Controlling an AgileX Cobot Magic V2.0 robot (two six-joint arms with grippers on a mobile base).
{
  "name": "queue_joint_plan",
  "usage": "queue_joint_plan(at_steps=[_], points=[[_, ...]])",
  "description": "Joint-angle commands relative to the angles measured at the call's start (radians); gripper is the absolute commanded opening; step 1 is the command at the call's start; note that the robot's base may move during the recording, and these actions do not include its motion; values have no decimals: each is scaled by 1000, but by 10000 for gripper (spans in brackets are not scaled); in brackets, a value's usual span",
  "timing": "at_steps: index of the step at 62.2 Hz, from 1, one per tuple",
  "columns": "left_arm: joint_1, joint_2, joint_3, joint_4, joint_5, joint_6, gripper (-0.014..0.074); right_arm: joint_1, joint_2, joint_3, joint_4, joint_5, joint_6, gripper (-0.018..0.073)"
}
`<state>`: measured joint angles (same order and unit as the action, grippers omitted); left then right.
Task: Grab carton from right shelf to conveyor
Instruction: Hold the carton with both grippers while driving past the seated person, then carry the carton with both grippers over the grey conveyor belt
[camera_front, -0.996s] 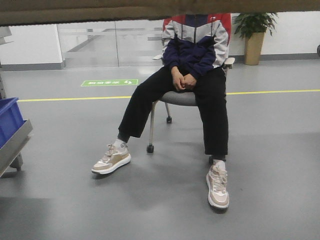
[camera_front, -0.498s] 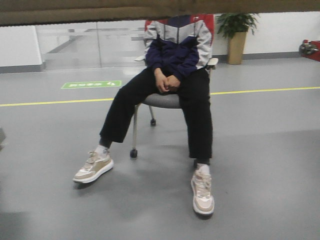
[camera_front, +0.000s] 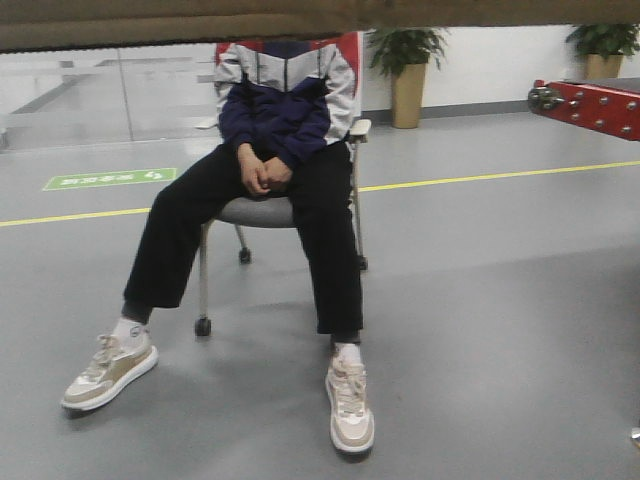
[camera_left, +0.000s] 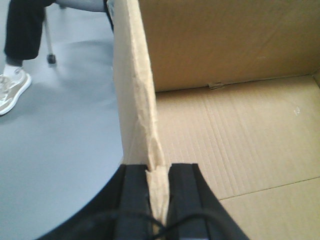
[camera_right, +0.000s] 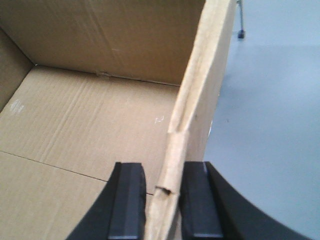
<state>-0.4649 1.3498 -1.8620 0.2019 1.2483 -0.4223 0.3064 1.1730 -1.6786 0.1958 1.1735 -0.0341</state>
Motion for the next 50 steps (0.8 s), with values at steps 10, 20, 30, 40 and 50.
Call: queue_joint_plan(at_steps=[10,20,30,40,50], points=[[-1,-7,-11,32,-27,-1,-16,-3,-17,-5,3,-31,-17,-69],[-1,-7,-11,32,-27,-1,-16,-3,-17,-5,3,-31,-17,-69],[1,-7,-11,38,-27,-1,-16,-3,-17,-5,3,-31,-17,-69],[1,-7,-11,38,-27,-1,-16,-3,-17,-5,3,-31,-17,-69],[1,-7,-11,38,-27,-1,-16,-3,-17,-5,3,-31,-17,-69]])
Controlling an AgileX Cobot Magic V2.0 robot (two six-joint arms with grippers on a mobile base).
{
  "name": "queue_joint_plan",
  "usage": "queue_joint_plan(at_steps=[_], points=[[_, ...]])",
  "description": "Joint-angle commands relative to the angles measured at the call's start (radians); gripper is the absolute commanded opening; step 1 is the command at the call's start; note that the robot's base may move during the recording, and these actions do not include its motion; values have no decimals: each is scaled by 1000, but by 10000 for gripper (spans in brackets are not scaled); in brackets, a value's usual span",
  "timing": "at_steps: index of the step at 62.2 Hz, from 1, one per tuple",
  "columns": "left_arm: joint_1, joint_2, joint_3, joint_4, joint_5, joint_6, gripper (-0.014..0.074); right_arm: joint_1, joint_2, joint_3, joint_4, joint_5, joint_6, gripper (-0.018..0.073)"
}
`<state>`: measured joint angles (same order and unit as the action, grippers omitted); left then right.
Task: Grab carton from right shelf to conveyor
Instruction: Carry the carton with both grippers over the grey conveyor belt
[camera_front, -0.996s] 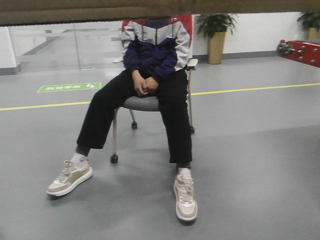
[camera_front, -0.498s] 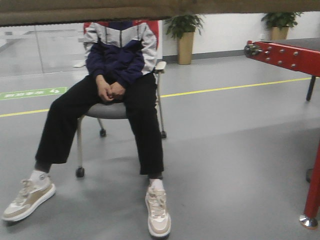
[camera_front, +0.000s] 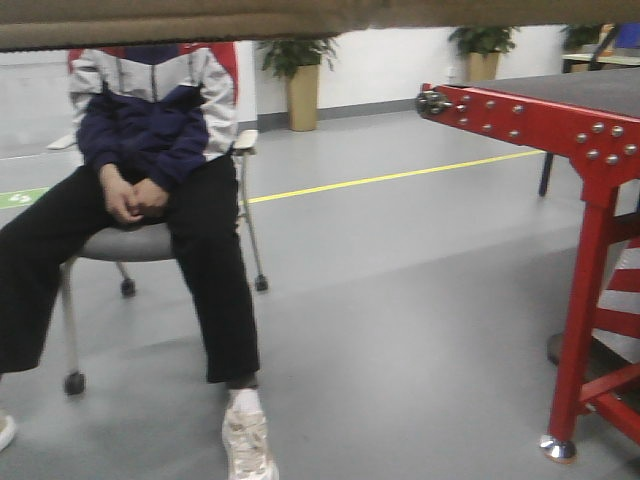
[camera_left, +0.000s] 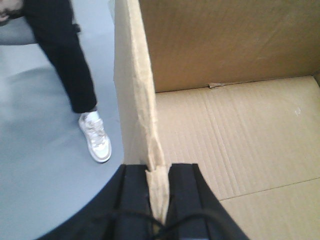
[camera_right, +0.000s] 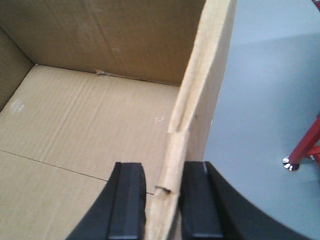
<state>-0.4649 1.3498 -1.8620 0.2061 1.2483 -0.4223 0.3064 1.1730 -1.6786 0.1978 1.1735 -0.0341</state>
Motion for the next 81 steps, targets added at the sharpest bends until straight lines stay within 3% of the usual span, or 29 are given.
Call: queue_joint_plan(at_steps=[1,81], points=[[1,-7,-11,34,-27,-1,-16,-3,-17,-5,1,-31,-17,-69],[1,-7,-11,34,-27,-1,-16,-3,-8,-5,0,-37,-17,-69]])
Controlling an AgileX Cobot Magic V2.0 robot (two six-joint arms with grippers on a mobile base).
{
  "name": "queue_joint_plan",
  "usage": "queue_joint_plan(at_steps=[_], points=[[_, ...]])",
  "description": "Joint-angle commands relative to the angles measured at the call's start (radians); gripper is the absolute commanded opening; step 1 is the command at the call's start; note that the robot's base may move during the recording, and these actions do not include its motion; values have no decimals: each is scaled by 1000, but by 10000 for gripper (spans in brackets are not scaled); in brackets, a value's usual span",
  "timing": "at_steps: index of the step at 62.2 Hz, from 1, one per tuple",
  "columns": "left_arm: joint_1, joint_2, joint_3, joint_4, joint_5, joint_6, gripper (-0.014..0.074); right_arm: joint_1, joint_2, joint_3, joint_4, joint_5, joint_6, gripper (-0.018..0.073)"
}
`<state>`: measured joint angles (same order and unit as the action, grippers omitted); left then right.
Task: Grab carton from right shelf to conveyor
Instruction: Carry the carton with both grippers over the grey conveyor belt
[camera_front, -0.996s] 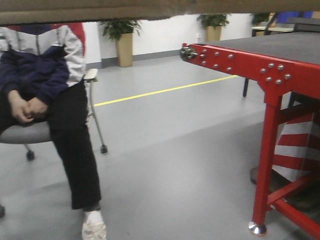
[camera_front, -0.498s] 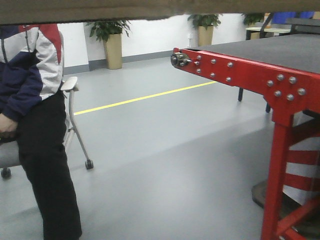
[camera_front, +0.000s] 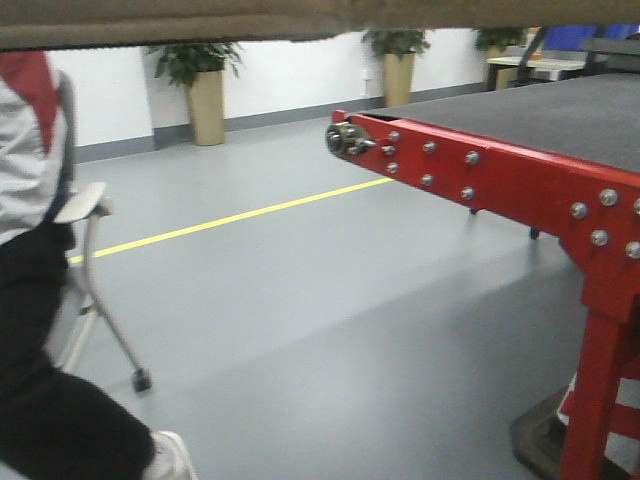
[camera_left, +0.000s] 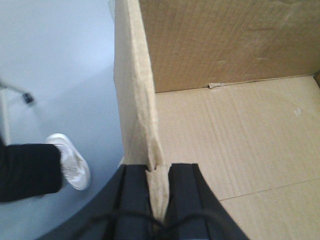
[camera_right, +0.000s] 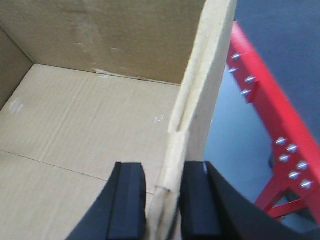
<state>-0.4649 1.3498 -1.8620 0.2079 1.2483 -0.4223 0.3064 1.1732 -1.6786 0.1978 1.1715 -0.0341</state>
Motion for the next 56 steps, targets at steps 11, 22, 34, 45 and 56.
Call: queue_joint_plan(at_steps=[11,22,34,45,56], points=[[1,-7,-11,32,-27,-1,-16,-3,3,-5,0,-37,-17,-69],[1,-7,-11,32,-27,-1,-16,-3,5,-5,0,-37,-17,-69],[1,-7,-11,44,-27,-1,-16,-3,5,-5,0,-37,-17,-69],[1,-7,-11,72,-27,-1,-16,-3,5,-5,0,-37,-17,-69],[1,-7,-11,165,-27,-1,-16,-3,5,-5,0,-37,-17,-69]])
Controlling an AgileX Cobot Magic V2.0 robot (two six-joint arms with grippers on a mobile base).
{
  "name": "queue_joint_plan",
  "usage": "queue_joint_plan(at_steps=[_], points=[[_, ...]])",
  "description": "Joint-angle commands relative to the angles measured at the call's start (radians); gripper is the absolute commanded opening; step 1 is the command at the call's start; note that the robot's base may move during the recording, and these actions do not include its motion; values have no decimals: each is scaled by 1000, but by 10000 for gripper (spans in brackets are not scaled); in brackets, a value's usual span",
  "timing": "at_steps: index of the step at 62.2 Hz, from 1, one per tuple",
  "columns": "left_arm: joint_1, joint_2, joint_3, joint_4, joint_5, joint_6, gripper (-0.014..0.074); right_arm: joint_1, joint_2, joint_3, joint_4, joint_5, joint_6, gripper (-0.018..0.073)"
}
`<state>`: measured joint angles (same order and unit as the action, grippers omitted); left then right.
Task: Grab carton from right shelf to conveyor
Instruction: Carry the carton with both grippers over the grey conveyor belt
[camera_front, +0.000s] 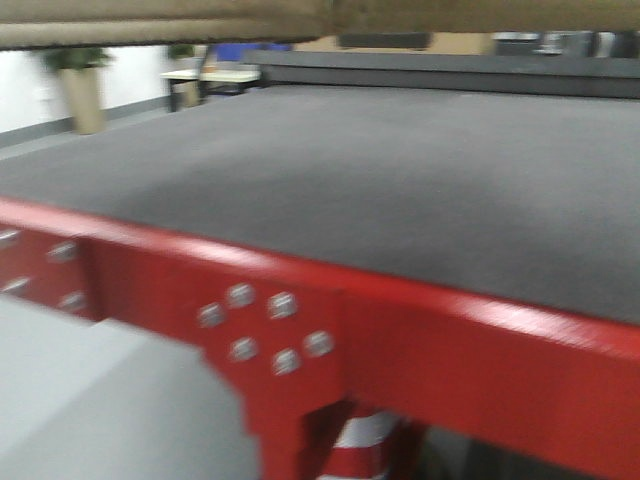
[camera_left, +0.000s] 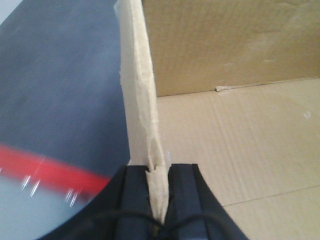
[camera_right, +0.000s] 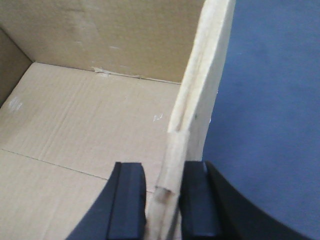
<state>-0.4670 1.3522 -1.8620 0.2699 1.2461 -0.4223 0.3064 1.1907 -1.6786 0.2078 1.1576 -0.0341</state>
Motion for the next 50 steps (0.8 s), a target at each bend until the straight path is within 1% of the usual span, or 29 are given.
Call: queue_joint_plan(at_steps=[1,15,20,50], points=[[3,-10,-11,107,-25,-1,-16,-3,-13,-5,-10,-23,-17,-69],[3,-10,-11,195,-25,-1,-16,-3,-13,-5,-10,-23,-17,-69],[3,-10,-11,213,-25,-1,-16,-3,-13,-5,-10,-23,-17,-69],[3,-10,-11,214,-25,-1,-16,-3,-13,-5,-10,-23,-17,-69]])
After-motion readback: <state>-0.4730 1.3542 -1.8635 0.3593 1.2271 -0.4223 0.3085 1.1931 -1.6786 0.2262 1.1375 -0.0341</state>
